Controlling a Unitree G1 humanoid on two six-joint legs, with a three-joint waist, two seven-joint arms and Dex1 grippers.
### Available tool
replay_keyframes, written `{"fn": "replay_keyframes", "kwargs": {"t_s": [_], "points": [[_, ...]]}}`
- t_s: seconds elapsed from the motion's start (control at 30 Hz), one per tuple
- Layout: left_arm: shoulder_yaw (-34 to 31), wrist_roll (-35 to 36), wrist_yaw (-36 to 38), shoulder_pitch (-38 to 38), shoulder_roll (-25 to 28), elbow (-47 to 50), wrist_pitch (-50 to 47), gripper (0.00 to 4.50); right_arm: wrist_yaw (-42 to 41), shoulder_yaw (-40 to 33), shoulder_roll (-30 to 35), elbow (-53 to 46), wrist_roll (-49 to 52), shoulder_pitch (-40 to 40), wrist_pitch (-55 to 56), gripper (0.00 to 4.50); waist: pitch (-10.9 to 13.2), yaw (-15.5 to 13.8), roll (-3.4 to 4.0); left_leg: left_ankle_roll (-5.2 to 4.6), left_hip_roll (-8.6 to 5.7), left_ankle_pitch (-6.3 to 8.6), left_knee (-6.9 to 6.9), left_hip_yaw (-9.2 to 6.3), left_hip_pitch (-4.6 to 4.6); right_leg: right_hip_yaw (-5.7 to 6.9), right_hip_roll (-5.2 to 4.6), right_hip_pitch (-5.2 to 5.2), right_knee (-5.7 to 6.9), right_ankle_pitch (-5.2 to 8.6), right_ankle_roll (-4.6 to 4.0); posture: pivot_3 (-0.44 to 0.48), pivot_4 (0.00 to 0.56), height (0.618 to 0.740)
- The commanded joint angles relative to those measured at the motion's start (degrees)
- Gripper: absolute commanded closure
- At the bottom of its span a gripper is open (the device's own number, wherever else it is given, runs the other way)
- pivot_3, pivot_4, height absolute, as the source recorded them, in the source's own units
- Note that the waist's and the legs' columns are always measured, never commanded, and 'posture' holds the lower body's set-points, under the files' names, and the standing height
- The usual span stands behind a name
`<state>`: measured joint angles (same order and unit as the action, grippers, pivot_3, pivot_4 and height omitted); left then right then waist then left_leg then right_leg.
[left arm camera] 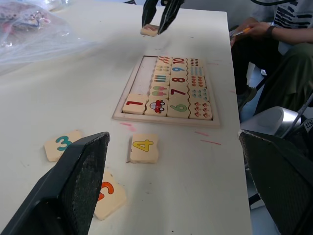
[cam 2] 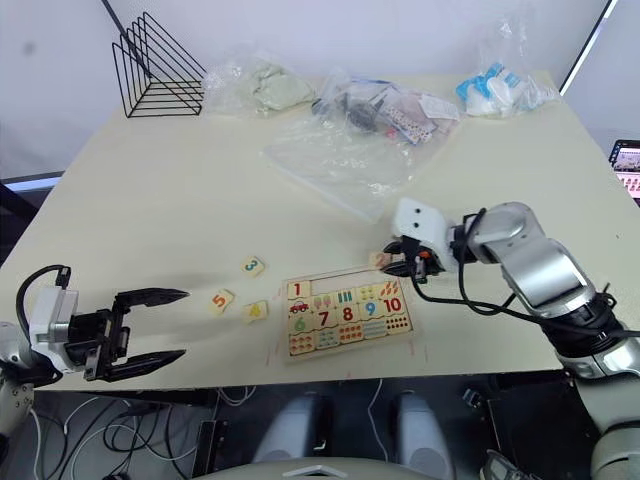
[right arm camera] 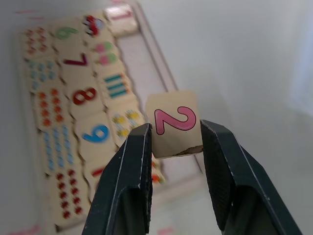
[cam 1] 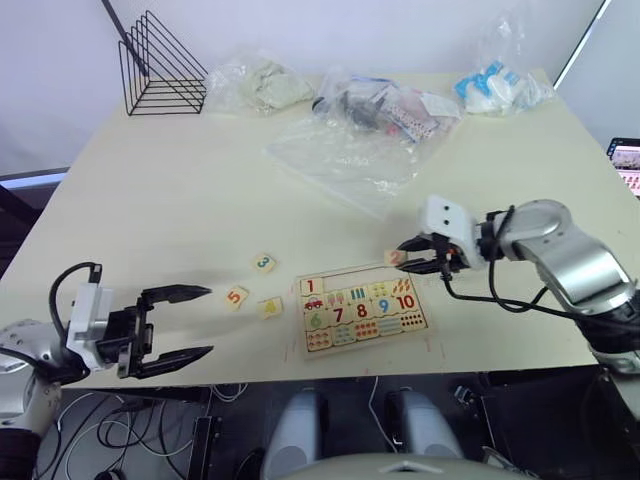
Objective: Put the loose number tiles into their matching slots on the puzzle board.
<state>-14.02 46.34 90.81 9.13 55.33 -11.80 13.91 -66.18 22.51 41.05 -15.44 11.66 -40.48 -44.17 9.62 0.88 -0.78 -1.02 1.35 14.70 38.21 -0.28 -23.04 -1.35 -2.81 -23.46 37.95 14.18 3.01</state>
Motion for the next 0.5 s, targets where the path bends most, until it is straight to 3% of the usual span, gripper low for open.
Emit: {"fn": "replay_keyframes", "kwargs": {"t_s": [0.03,0.5], "points": [[-2.95,-0.50,1.69,0.73,-0.79,2.00,-0.63,0.00,0.21,3.58,-2.01,-1.23,-1.20,-4.45,-2.80,3.55,0.00,0.03,0.00,0.00,-0.01,0.00,0.00,-0.02,0.00,0.01,0.00,0.00,0.00,0.00,0.00,0.000,0.150,0.740],[-5.99,-1.95,1.69,2.77,-2.45,3.25,-1.60,0.00,3.77,16.94,-11.31,3.97,-7.85,-16.19,-11.35,3.55,0.00,0.09,-0.01,0.00,-0.02,0.00,-0.01,-0.09,-0.10,0.07,0.00,-0.12,0.01,0.00,-0.02,0.000,0.150,0.740]]}}
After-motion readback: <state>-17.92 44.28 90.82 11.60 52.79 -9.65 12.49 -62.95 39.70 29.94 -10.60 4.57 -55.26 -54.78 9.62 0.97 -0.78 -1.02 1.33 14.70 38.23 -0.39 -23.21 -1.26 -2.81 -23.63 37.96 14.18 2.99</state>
